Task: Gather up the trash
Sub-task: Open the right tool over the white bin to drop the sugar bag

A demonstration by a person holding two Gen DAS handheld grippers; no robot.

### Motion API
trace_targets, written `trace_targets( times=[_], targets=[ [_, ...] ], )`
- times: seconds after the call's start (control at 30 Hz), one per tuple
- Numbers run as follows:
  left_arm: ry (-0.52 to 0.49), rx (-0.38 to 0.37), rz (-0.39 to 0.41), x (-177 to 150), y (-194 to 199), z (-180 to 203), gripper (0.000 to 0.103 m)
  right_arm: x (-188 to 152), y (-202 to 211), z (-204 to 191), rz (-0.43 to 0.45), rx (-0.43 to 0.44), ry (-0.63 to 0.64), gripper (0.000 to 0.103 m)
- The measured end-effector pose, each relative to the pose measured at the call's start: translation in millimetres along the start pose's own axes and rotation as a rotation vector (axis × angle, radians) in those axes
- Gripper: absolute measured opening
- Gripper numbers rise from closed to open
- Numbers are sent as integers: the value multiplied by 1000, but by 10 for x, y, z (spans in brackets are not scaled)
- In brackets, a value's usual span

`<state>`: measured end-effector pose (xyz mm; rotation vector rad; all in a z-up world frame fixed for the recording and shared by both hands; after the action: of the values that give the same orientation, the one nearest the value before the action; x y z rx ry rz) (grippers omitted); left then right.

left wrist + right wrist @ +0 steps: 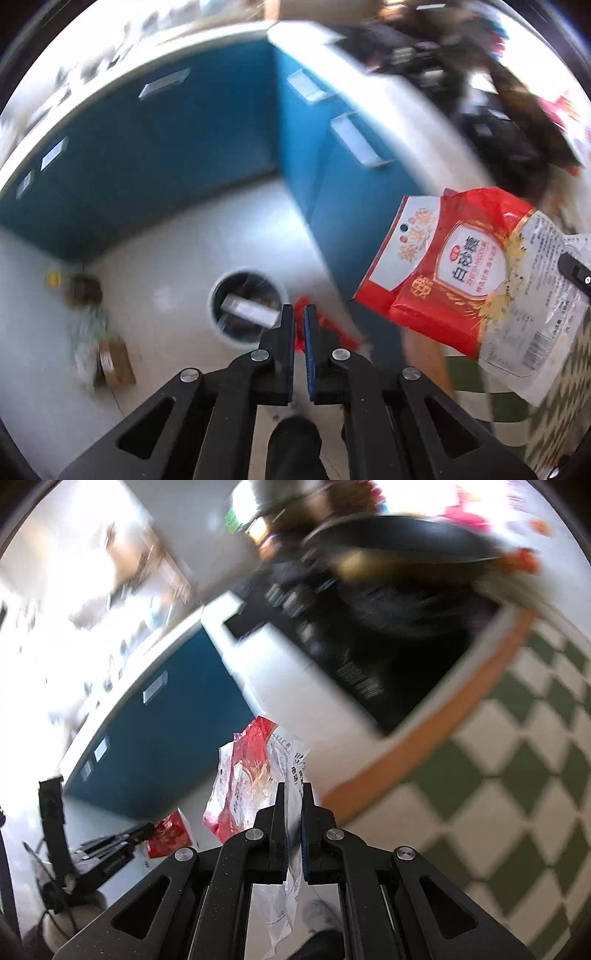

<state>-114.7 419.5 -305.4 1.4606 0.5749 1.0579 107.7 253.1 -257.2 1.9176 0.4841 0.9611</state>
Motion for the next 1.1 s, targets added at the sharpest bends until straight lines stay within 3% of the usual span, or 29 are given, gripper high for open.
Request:
trace_targets(
  times=[0.17,0.3,0.47,0.7,0.83,0.93,0.97,1.03,1.07,1.1],
  targets=[
    [145,-1,-103,-120,-1040,-959,2,-302,-1502,-697,-142,-74,150,5],
    [219,7,-160,-253,-2067,-1486,2,-608,-2741,-973,-212,-119,243,5],
    [293,46,-200,-491,-3256,-2043,2,-1056,-4283,-1350,-226,-196,494,5],
    [347,112,-253,-850,-4154,-2503,3,-1732,-5530,-1745,-224,-253,835,5],
    [370,117,-257,-981,-4345,-2658,4,-1973,-5914,-1859,-257,-247,918,5],
    [375,145,-247,-961,-4389,-2680,7,-2041,-6119,-1835,-332,-242,907,7],
    [375,164,-239,-948,-4370,-2692,7,-2047,-6175,-1823,-358,-241,894,11],
    [372,171,-208,-916,-4308,-2717,16,-2013,-6186,-1755,-384,-235,848,31],
    [372,176,-188,-908,-4310,-2743,21,-1949,-6144,-1699,-391,-217,800,51],
    [374,172,-161,-888,-4238,-2767,43,-1896,-6086,-1651,-391,-211,769,61]
  ],
)
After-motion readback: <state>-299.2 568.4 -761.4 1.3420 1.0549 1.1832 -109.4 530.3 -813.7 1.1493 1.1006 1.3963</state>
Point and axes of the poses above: each gripper's, at about its wrist camera, not at the fingertips, and y roughly against the way its jaws point, z to its right, x to its top, the point moved 1 cm from there along -y, roughly the way its jaws point, and after that the axes turned 4 degrees about y, right-handed, at the moved point
